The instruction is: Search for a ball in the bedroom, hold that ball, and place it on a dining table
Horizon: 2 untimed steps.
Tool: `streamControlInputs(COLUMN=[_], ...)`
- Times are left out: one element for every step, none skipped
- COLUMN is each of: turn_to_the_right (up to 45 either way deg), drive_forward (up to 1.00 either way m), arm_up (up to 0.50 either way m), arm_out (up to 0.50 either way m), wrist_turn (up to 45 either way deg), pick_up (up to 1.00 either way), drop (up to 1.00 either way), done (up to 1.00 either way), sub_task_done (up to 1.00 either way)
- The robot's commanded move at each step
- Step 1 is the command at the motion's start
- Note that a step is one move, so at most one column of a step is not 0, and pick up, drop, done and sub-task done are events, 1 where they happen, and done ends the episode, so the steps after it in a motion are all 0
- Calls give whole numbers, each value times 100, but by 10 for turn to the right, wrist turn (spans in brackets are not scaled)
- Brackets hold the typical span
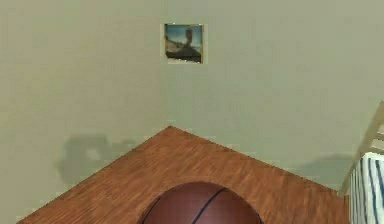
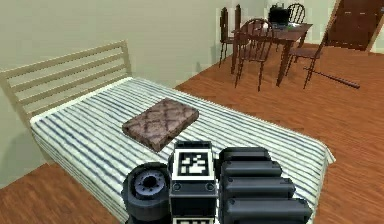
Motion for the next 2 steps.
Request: streamControlInputs(turn_to_the_right=[450,-30], drive_forward=[0,0], arm_up=[0,0], arm_out=[0,0], wrist_turn=[0,0], pick_up=[0,0], drop=[0,0], done=[0,0], sub_task_done=[0,0])
